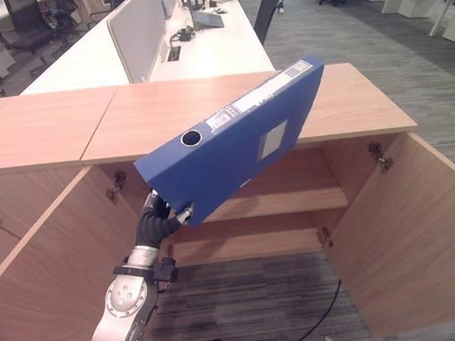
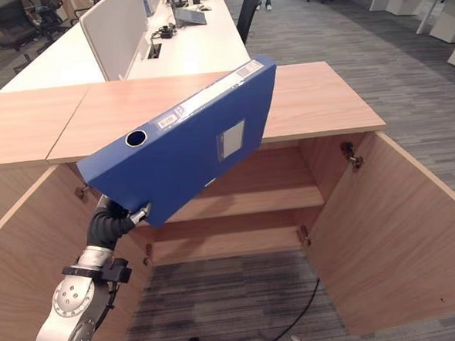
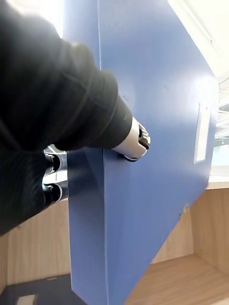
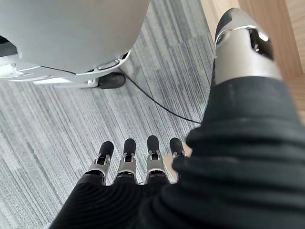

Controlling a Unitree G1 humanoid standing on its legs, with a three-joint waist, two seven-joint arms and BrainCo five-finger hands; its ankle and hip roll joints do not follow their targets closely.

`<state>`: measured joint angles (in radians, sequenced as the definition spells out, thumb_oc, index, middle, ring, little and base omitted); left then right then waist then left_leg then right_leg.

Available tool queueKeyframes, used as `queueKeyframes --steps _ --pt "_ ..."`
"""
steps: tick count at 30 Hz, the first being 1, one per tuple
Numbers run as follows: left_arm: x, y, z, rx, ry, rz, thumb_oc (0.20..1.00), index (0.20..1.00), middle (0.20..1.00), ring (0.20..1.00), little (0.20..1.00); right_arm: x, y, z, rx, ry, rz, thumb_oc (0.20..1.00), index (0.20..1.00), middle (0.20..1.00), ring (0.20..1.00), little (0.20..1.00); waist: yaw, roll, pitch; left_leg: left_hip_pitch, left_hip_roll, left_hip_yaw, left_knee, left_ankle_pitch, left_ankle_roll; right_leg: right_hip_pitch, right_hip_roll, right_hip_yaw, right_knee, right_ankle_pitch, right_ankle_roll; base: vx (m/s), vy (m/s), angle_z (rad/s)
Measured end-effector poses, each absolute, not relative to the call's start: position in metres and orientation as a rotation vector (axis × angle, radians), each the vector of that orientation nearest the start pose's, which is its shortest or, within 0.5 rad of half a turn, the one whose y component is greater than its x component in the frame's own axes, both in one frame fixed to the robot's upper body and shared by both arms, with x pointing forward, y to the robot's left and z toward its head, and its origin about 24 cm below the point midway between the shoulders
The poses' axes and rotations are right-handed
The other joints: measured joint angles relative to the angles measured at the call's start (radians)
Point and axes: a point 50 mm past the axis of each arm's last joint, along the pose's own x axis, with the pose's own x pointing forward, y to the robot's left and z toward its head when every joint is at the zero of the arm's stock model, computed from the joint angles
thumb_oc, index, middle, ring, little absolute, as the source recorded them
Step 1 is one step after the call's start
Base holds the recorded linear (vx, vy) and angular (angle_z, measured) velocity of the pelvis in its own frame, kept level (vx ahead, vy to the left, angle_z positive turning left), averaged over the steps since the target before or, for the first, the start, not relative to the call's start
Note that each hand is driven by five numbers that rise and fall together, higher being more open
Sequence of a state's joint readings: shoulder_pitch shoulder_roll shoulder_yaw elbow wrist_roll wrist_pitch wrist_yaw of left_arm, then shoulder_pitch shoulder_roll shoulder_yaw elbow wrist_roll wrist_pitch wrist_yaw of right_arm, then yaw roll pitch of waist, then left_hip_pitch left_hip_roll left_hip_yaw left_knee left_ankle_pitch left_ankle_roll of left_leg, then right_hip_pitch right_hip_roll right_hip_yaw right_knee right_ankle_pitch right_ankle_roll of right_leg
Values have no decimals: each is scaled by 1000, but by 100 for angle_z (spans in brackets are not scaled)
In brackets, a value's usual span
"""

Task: Put the empty folder in the office cabinet

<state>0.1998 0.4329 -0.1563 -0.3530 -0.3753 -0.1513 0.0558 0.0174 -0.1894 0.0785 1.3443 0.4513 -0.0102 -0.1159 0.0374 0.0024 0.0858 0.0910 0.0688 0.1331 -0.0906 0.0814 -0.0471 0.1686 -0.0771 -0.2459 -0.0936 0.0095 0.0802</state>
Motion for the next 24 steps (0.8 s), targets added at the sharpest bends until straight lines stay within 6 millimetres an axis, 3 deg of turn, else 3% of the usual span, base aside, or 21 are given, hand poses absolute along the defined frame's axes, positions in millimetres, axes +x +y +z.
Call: queueKeyframes --steps 4,8,13,16,17,20,23,24 --pt "208 178 85 -8 -181 -175 200 200 200 200 200 55 -227 -171 86 1315 -452 1000 1000 1000 1000 1000 0 -1 0 0 0 0 0 0 0 0 0 0 0 0 0 0 0 0" --pt "205 185 56 18 -34 -156 200 200 200 200 200 74 -225 -167 18 1250 -351 1000 1000 1000 1000 1000 -3 -4 0 2 0 2 0 0 0 1 1 2 0 0 0 0 0 0" --pt "193 192 42 115 50 -182 200 200 200 200 200 127 -217 -152 25 1064 -270 1000 1000 1000 1000 1000 0 -4 -2 3 0 5 0 0 0 1 1 5 0 1 -1 0 0 0" --pt "189 195 37 129 82 -191 200 200 200 200 200 146 -221 -143 36 982 -283 1000 1000 1000 1000 1000 3 -5 -8 4 0 7 0 0 0 0 0 7 0 1 0 0 0 0" --pt "182 198 32 127 112 -177 200 200 200 200 200 154 -219 -135 43 924 -266 1000 1000 1000 1000 1000 3 -7 -11 3 0 10 0 0 0 -2 2 9 1 1 0 -18 8 -8" --pt "167 210 15 145 200 -107 200 200 200 200 200 175 -216 -88 52 613 -179 1000 1000 1000 1000 1000 -13 -2 -9 3 0 22 1 0 1 -8 1 17 1 5 -4 0 3 -11" --pt "165 214 7 228 239 -106 200 200 200 200 200 179 -238 -80 -11 592 -235 1000 1000 1000 1000 1000 -19 -17 -18 2 0 19 0 0 1 -9 0 16 0 4 -3 1 4 2" --pt "165 214 7 271 239 -116 200 200 200 200 200 185 -248 -67 -100 547 -237 1000 1000 1000 1000 1000 -23 -13 -16 0 -1 21 -1 -1 1 -10 -1 17 0 1 1 3 6 -5"
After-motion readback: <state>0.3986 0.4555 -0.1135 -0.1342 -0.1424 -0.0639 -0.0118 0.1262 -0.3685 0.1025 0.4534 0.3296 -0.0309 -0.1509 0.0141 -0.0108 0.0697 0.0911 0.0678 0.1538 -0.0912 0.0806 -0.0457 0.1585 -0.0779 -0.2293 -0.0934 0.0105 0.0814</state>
